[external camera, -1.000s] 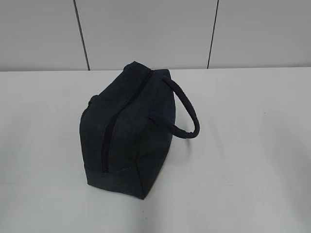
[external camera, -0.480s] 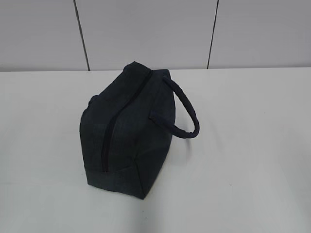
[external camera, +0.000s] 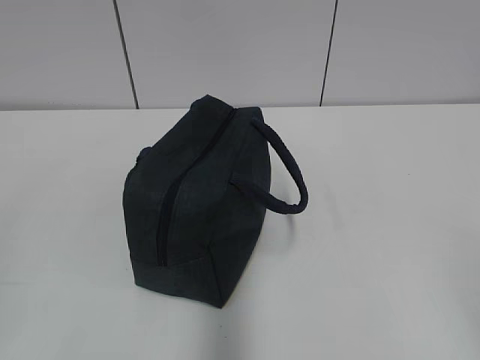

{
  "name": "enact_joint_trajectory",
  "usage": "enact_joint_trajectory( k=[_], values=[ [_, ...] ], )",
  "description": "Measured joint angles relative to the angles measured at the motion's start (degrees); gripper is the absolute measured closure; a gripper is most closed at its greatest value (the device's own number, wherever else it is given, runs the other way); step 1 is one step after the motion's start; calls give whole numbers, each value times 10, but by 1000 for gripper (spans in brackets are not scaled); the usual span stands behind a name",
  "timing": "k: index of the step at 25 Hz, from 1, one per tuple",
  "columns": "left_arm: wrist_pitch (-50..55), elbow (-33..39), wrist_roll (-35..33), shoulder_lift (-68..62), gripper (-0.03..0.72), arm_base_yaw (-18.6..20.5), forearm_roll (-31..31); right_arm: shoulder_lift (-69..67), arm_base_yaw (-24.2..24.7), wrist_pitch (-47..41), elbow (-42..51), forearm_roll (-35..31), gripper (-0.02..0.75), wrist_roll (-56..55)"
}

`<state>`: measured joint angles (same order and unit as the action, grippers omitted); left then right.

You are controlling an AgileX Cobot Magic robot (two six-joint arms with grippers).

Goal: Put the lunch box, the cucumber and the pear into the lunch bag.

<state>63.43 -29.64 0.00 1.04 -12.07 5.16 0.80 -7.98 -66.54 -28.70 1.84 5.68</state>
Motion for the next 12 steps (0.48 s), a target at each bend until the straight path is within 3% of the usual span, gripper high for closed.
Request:
enact_joint_trajectory(
  k=[12],
  values=[
    [0, 0, 0, 0, 443, 0, -7, 3, 0, 1, 0, 4, 363, -1]
  ],
)
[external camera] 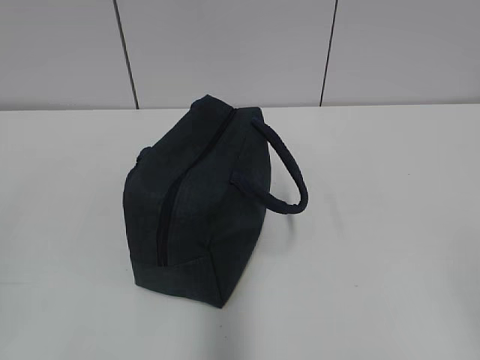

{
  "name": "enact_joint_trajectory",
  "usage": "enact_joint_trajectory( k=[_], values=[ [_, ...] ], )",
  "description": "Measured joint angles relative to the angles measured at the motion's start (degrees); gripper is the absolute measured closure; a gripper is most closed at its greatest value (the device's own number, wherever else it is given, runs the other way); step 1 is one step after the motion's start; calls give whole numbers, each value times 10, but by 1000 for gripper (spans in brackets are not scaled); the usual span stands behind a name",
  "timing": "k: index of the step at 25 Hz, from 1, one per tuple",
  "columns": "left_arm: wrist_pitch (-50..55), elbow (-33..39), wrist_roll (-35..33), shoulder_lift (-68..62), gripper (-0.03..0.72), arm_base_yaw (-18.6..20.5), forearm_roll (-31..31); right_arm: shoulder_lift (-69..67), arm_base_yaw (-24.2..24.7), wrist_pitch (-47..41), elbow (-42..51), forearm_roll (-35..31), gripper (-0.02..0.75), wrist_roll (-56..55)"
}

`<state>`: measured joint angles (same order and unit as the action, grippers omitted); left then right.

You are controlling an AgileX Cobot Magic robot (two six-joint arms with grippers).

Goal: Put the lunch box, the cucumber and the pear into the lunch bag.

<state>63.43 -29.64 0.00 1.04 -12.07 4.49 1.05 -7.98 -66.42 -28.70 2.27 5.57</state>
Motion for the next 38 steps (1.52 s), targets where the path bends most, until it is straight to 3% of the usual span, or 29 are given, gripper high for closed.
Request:
enact_joint_trajectory(
  k=[7, 13, 19, 38],
  values=[
    [0, 0, 0, 0, 445, 1, 0, 0, 0, 1, 0, 0, 363, 0],
    [0, 0, 0, 0, 445, 46, 0, 0, 0, 1, 0, 0, 363, 0],
    [0, 0, 0, 0, 446, 67, 0, 0, 0, 1, 0, 0, 363, 0],
    [0, 0, 0, 0, 446, 68, -7, 0, 0, 1, 0, 1, 363, -1]
  ],
)
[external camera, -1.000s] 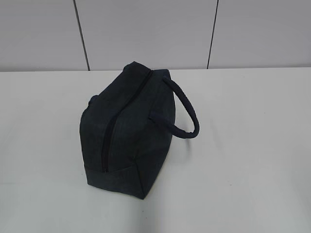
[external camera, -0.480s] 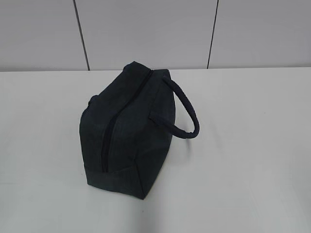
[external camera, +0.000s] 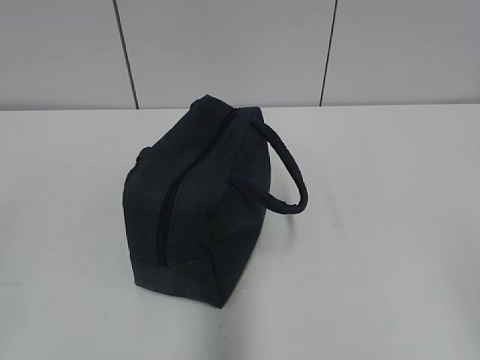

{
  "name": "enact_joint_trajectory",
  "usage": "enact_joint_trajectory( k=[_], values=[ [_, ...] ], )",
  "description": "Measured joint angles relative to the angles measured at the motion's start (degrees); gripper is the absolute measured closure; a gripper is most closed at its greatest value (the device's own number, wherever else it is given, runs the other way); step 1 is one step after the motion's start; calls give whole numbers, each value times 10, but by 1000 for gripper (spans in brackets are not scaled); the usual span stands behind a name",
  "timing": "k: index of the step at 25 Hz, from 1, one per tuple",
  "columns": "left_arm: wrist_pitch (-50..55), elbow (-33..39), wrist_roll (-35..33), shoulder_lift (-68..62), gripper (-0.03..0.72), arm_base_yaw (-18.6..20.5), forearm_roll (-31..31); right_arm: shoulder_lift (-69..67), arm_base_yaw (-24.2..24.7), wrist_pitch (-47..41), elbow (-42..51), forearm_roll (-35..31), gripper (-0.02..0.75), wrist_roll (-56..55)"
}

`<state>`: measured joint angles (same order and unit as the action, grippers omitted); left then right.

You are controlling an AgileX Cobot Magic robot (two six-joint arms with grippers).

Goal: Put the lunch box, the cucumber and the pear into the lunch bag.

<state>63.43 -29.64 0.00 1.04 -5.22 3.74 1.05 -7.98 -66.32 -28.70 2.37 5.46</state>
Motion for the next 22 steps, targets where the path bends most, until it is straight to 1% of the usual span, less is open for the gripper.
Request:
enact_joint_trajectory(
  k=[9, 13, 22],
  values=[
    [0, 0, 0, 0, 447, 0, -9, 0, 0, 0, 0, 0, 363, 0],
    [0, 0, -16, 0, 447, 0, -23, 0, 0, 0, 0, 0, 363, 0],
    [0, 0, -23, 0, 449, 0, -33, 0, 0, 1, 0, 0, 363, 0]
  ],
)
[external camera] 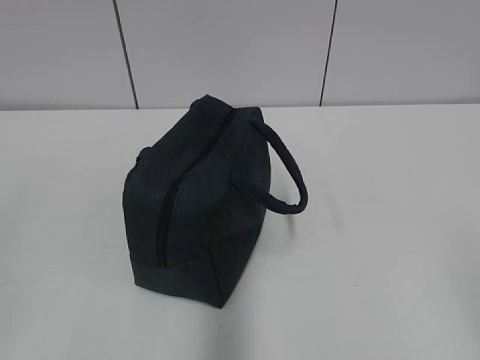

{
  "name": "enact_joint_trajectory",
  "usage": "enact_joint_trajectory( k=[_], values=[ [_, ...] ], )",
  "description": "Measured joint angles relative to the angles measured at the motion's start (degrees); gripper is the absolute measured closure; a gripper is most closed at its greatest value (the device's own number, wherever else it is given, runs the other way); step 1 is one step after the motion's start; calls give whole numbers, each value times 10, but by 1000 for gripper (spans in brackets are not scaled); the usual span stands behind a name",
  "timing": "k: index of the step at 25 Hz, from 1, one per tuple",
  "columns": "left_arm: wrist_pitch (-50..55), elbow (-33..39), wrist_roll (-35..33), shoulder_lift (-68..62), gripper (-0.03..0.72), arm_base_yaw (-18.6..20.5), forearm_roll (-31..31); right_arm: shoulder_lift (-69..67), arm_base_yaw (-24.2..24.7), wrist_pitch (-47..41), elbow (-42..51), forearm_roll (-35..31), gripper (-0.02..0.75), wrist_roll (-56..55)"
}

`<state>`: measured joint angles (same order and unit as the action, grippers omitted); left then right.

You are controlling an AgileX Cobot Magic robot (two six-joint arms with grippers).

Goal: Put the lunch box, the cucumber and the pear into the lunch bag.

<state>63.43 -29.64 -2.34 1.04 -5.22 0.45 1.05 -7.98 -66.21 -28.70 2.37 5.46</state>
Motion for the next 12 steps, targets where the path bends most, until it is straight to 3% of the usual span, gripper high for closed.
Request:
enact_joint_trajectory(
  k=[12],
  values=[
    [0, 0, -1, 0, 449, 0, 0, 0, 0, 0, 0, 0, 363, 0]
  ],
)
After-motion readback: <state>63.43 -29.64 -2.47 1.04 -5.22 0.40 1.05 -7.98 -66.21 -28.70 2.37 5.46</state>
